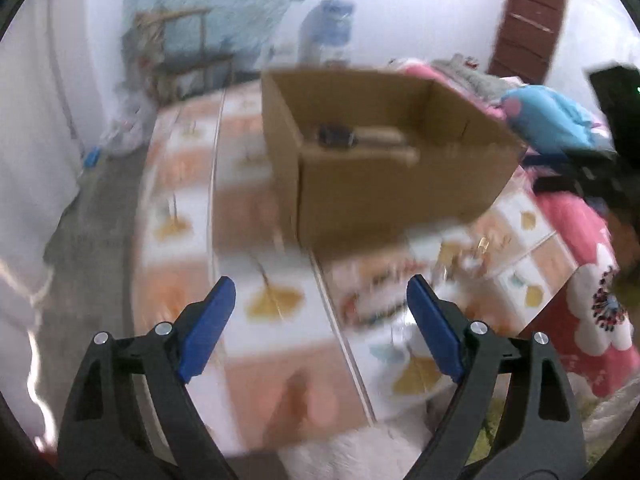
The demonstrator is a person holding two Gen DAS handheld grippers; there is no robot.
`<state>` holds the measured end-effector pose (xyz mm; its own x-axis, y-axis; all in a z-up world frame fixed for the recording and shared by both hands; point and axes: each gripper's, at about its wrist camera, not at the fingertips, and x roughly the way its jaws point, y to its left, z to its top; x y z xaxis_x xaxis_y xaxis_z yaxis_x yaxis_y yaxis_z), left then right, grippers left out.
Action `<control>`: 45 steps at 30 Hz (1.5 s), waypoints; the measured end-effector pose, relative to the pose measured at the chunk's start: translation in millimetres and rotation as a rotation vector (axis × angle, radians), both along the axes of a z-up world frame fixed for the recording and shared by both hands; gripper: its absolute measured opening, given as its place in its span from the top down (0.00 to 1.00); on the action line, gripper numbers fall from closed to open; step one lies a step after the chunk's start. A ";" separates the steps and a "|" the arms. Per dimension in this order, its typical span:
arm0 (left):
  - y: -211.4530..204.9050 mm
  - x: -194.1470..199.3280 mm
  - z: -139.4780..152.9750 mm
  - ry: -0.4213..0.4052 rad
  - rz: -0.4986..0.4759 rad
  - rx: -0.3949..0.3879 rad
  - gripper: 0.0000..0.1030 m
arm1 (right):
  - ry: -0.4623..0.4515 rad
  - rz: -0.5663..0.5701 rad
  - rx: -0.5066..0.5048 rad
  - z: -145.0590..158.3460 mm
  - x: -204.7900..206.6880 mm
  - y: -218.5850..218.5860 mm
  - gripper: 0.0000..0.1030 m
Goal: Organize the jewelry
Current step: 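Open both grippers to release the watch and withdraw from the box, then grasp the multicolour bead bracelet with the left gripper while the right gripper grasps it too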
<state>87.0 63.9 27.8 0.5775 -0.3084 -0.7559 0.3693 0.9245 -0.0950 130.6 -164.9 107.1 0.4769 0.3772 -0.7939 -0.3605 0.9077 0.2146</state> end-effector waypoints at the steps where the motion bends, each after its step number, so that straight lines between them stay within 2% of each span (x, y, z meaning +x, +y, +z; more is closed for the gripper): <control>1: -6.2 -6.2 -14.1 0.010 0.011 0.021 0.19 | 0.021 -0.028 -0.003 -12.8 -9.9 1.5 0.35; 3: -18.9 -16.2 -38.3 0.037 0.026 0.066 0.19 | 0.092 -0.124 -0.004 -45.6 -29.2 4.3 0.35; 6: -26.0 -21.2 -61.1 0.055 0.034 0.100 0.19 | 0.100 -0.227 -0.090 -71.5 -51.1 6.1 0.35; 7: -29.1 -20.9 -66.0 0.051 0.039 0.118 0.18 | 0.112 -0.256 -0.130 -80.6 -54.0 6.1 0.35; 9: -29.9 -23.2 -67.9 0.019 0.049 0.116 0.15 | 0.147 -0.288 -0.136 -93.1 -62.2 6.4 0.35; 11: -30.1 -21.1 -69.5 0.019 0.048 0.121 0.11 | 0.112 -0.312 -0.164 -96.4 -62.3 9.9 0.34; 13: -26.7 -19.3 -70.6 0.024 0.063 0.106 0.07 | 0.095 -0.311 -0.228 -101.3 -57.9 19.3 0.26; 18: -27.6 -21.2 -68.5 0.021 0.065 0.116 0.07 | 0.097 -0.310 -0.231 -109.7 -55.1 27.7 0.09; 24: -26.6 -20.7 -70.8 0.037 0.064 0.119 0.07 | 0.100 -0.307 -0.216 -110.7 -50.4 30.0 0.06; 33: -26.1 -24.2 -71.1 0.024 0.062 0.116 0.07 | 0.049 -0.260 -0.194 -102.7 -77.9 16.7 0.07; 40: -22.4 -22.1 -66.5 0.025 0.049 0.111 0.07 | -0.115 -0.202 -0.147 -67.1 -84.3 22.2 0.07; 45: -12.0 -21.1 -43.3 -0.059 0.057 -0.029 0.11 | -0.167 -0.162 -0.026 -46.6 -71.2 29.8 0.07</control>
<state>65.9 51.9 -15.5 0.6377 -0.2948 -0.7116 0.3219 0.9413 -0.1014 59.5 -135.1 60.6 0.6553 0.2655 -0.7071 -0.2379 0.9611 0.1404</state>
